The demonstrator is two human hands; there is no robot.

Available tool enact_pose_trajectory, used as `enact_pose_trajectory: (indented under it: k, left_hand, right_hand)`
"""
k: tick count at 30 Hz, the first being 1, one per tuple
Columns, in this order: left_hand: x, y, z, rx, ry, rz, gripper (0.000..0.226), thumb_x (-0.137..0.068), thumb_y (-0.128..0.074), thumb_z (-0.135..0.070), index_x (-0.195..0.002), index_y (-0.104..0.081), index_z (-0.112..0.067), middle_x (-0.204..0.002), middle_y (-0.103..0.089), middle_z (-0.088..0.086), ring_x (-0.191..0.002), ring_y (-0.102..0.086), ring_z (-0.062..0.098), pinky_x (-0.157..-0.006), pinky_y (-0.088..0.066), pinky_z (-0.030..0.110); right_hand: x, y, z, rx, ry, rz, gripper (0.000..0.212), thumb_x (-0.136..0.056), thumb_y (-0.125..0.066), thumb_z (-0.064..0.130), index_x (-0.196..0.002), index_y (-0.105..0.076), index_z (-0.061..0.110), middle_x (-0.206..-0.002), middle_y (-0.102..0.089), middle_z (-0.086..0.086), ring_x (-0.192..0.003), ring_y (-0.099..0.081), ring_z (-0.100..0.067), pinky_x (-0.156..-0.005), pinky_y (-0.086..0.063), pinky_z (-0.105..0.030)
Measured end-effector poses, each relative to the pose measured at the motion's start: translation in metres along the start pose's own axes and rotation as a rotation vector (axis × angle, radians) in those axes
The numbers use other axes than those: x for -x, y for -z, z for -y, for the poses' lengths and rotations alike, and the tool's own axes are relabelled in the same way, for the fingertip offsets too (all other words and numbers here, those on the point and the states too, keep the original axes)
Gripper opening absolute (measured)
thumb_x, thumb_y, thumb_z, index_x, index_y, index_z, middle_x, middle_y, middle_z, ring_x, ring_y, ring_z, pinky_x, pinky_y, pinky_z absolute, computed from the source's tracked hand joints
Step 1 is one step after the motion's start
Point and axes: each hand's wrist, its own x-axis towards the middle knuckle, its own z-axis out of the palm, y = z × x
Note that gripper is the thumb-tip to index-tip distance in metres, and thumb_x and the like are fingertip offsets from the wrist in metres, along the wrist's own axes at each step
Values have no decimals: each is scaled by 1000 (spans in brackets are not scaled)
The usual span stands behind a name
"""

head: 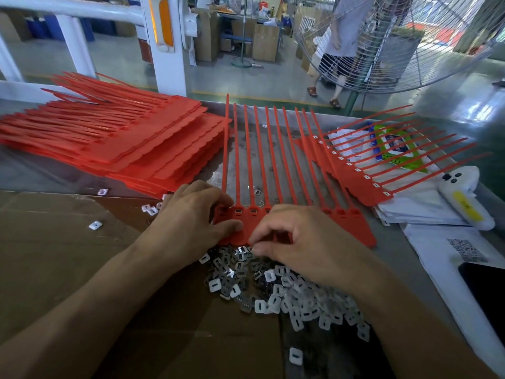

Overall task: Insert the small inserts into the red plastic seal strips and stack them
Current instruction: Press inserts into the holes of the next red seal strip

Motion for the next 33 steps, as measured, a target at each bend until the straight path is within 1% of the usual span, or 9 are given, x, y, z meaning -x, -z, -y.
enact_pose_trajectory:
  k: [4, 7, 11, 16, 19, 22, 26, 29, 33]
  left_hand:
    - [0, 2, -2, 0, -1, 10, 49, -79, -64, -61, -122, -65, -38, -122, -51, -17, -119, -43, 7, -109, -37, 40]
    - [0, 3, -3, -3, -1, 14, 51, -78, -63, -62, -122, -65, -37, -121, -52, -17, -119, -43, 8, -109, -37, 41]
    - [0, 3, -4, -13, 1, 11, 49, -80, -66, -60, -123, -65, -36, -125, -54, -13, -121, -45, 10, -109, -37, 43]
    - [0, 2, -2, -11, -3, 10, 48, -79, -65, -61, -121, -65, -37, -124, -54, -15, -119, -44, 8, -109, -35, 39]
    - [0, 2, -2, -15, -7, 21, 50, -78, -62, -64, -121, -65, -38, -123, -53, -17, -120, -45, 8, -109, -34, 39]
    - [0, 4, -2, -13, 4, 39, 53, -76, -58, -66, -121, -64, -39, -124, -53, -16, -121, -45, 9, -110, -35, 42]
    - [0, 3, -2, -24, 5, 37, 48, -80, -62, -63, -122, -64, -39, -125, -53, -16, -121, -44, 9, -110, -34, 40]
    - [0, 3, -2, -29, 3, 34, 45, -83, -65, -61, -122, -64, -39, -124, -53, -17, -121, -45, 9, -110, -36, 41]
    - [1, 4, -3, -20, -11, 32, 48, -80, -62, -63, -121, -65, -37, -121, -52, -17, -118, -46, 9, -107, -38, 41]
  right_hand:
    - [-3, -9, 7, 44, 22, 16, 15, -91, -77, 35, -105, -76, 34, -97, -62, 17, -89, -60, -1, -82, -53, -28]
    - [-5, -13, 8, 84, 28, 8, 10, -91, -77, 35, -101, -76, 33, -97, -61, 18, -92, -58, 0, -86, -52, -31]
    - [-6, -14, 8, 94, 35, 11, 7, -91, -76, 35, -98, -74, 34, -97, -61, 19, -93, -58, 0, -86, -52, -31]
    - [-4, -14, 7, 63, 14, -10, 10, -90, -77, 36, -99, -74, 34, -94, -60, 20, -89, -57, 2, -81, -49, -24]
    - [-5, -14, 8, 85, 13, -5, 6, -91, -76, 35, -96, -73, 34, -94, -60, 19, -90, -57, 1, -83, -50, -27]
    - [-4, -15, 10, 112, 32, -2, 3, -93, -74, 33, -94, -72, 34, -93, -61, 19, -89, -58, 0, -80, -49, -23]
    - [-4, -15, 11, 127, 51, -1, 3, -94, -70, 29, -93, -70, 32, -93, -60, 17, -87, -59, -2, -78, -51, -25]
    - [-5, -17, 12, 127, 59, -23, 6, -94, -68, 27, -92, -67, 32, -92, -59, 16, -87, -58, -3, -78, -51, -26]
    - [-5, -19, 10, 51, 28, -78, 7, -94, -68, 25, -90, -64, 29, -91, -61, 16, -86, -60, -3, -73, -51, -21]
